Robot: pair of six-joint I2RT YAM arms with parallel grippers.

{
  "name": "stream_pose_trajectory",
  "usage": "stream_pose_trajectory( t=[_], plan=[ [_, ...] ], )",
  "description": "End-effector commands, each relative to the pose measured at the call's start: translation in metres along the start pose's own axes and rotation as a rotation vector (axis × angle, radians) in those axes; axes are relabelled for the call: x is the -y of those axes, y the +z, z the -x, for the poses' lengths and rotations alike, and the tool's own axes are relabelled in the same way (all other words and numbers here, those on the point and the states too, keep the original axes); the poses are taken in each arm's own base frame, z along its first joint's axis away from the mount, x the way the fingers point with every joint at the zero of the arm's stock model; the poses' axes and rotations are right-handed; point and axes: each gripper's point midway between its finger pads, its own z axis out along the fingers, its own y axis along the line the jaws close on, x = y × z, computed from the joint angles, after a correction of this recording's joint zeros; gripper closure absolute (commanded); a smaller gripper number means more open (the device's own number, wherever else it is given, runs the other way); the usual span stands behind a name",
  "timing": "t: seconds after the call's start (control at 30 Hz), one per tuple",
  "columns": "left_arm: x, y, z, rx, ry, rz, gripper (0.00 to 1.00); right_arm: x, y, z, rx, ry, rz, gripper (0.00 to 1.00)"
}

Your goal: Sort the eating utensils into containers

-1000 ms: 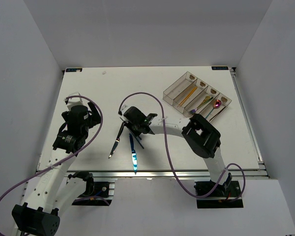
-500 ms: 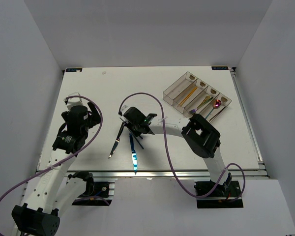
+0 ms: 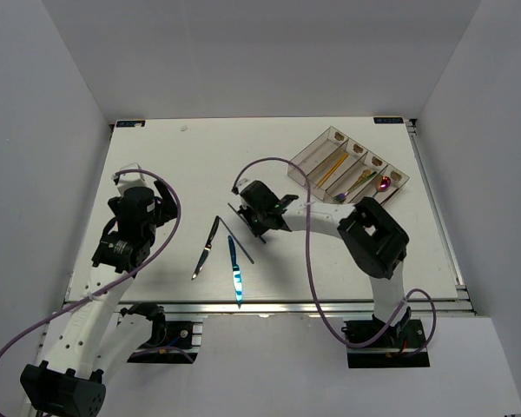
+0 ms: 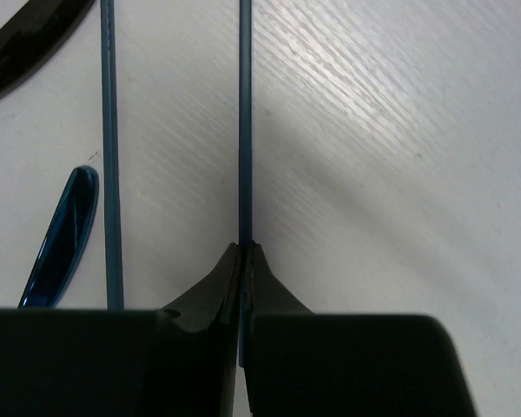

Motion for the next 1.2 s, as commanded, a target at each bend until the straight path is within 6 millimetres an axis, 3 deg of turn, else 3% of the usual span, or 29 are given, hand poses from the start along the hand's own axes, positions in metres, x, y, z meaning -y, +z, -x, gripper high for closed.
stream_pose_trajectory(
  t=[0.0,0.03,0.1,0.13,0.2,0.27,0.37,0.4,0.5,0.7,0.9,1.0,1.17],
  plan=[
    [-0.001,-0.003,0.004,0.021,-0.008,-0.008,0.02,-0.007,-0.039,0.042,0.183,0.109,0.119,1.00],
    [-0.001,-0.004,0.005,0.022,-0.009,-0.008,0.02,-0.001,-0.046,0.050,0.222,0.138,0.129,1.00],
    [-0.001,-0.003,0.004,0.021,-0.008,-0.008,0.02,-0.006,-0.069,0.061,0.295,0.197,0.221,1.00],
    [-0.001,-0.004,0.005,0.022,-0.009,-0.009,0.02,0.003,-0.079,0.076,0.362,0.231,0.234,1.00],
    [-0.001,-0.004,0.005,0.022,-0.009,-0.009,0.02,0.012,-0.100,0.089,0.433,0.278,0.250,1.00],
    [-0.001,-0.004,0.005,0.024,-0.010,-0.008,0.02,0.035,-0.117,0.099,0.503,0.362,0.223,1.00],
    [-0.001,-0.004,0.005,0.024,-0.010,-0.007,0.02,0.094,-0.128,0.099,0.564,0.564,0.066,1.00],
    [-0.001,-0.005,0.006,0.027,-0.011,-0.008,0.02,0.126,-0.130,0.093,0.587,0.677,-0.014,1.00],
    [-0.002,-0.005,0.006,0.028,-0.011,-0.005,0.02,0.180,-0.143,0.090,0.675,0.842,-0.150,1.00],
    [-0.002,-0.005,0.006,0.032,-0.014,-0.003,0.02,0.258,-0.145,0.069,0.741,1.125,-0.413,1.00],
    [-0.002,-0.005,0.006,0.029,-0.015,-0.007,0.02,0.293,-0.129,0.044,0.700,1.296,-0.488,1.00],
    [-0.001,-0.005,0.006,0.029,-0.014,-0.012,0.02,0.302,-0.126,0.030,0.687,1.339,-0.541,1.00],
    [0.000,-0.005,0.005,0.026,-0.013,-0.014,0.02,0.309,-0.123,0.026,0.693,1.331,-0.540,1.00]
  ],
)
